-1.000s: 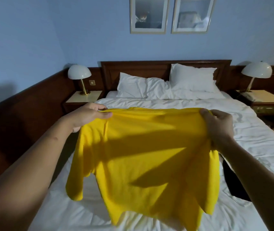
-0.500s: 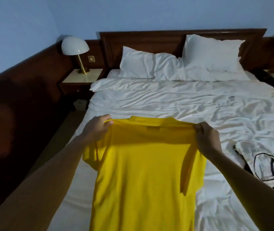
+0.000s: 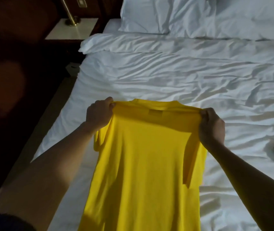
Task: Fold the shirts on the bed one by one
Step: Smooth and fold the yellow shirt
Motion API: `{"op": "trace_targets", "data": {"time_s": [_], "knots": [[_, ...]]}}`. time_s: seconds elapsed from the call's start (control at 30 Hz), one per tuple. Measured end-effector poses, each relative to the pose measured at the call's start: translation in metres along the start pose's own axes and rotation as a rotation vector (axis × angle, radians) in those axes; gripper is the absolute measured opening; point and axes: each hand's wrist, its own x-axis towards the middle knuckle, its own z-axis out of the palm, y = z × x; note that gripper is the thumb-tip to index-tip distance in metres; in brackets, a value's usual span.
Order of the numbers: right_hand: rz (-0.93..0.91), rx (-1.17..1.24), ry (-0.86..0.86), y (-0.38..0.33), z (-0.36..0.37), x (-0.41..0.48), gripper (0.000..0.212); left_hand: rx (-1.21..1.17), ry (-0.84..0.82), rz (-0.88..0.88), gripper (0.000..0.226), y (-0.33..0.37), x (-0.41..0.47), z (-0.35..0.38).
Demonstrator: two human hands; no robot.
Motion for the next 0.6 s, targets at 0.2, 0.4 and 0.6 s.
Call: {"op": "trace_targets", "data": {"time_s": [0.2,0.4,0.6], "knots": [[0.057,-0.051,-0.033,0.033,0.081,0.054,0.023,0.025,-0.092,-0.045,0.026,-0.026,0.061,0.087],[0.116,-0.131,-0.105,0.073,0.146,0.089,0.023,0.068,-0.12,-0.033,0.031,-0.048,0.086,0.17],[0.129,-0.151,-0.151,0.099,0.182,0.108,0.027,0.098,-0.062,-0.09,0.024,-0.047,0.096,0.222]]}}
